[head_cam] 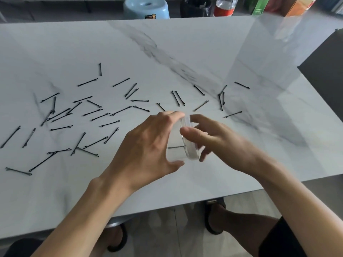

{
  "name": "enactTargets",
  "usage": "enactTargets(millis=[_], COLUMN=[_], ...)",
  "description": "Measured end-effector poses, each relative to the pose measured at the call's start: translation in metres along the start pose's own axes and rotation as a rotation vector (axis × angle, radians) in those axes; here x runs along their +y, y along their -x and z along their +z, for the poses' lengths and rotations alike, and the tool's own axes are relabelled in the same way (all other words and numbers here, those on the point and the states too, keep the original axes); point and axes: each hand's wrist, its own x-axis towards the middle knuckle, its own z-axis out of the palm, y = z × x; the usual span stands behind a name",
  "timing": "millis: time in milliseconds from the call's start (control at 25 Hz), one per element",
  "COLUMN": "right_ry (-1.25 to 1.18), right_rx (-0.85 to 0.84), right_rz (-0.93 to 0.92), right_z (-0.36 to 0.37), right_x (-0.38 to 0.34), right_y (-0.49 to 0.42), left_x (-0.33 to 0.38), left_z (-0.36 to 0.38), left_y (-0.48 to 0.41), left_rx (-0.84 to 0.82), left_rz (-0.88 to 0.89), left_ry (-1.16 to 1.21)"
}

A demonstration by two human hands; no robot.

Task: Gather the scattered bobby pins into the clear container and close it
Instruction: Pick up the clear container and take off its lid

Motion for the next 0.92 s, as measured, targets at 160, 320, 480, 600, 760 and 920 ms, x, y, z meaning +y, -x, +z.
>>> enactTargets(millis=[160,320,480,600,760,920], right_ry=[0.091,0.106,-0.097,-0.212,-0.115,-0.059], right_rx=[0.019,0.074,0.24,0.385,0.549,0.79], right_rz=[-0.164,-0.286,-0.139,-0.006,0.095,0.233], right_z=[-0.005,-0.013,-0.015,-0.021,-0.056,-0.109], right_x=[-0.002,-0.001,0.004,0.018,0.064,0.116], right_y=[0.005,0.009,0.007,0.025,0.082,0.123], left_x=[0.0,-0.005,-0.008,0.005,0.043,0.084], left_z=[-0.002,-0.001,0.002,0.005,0.013,0.016], left_y=[-0.003,-0.004,-0.006,-0.004,0.004,0.012], left_rx=[-0.013,0.027,0.106,0.124,0.098,0.004], left_rz=[-0.042,-0.087,-0.178,-0.282,-0.331,-0.288], left_ry=[0.075,0.138,0.18,0.317,0.412,0.386])
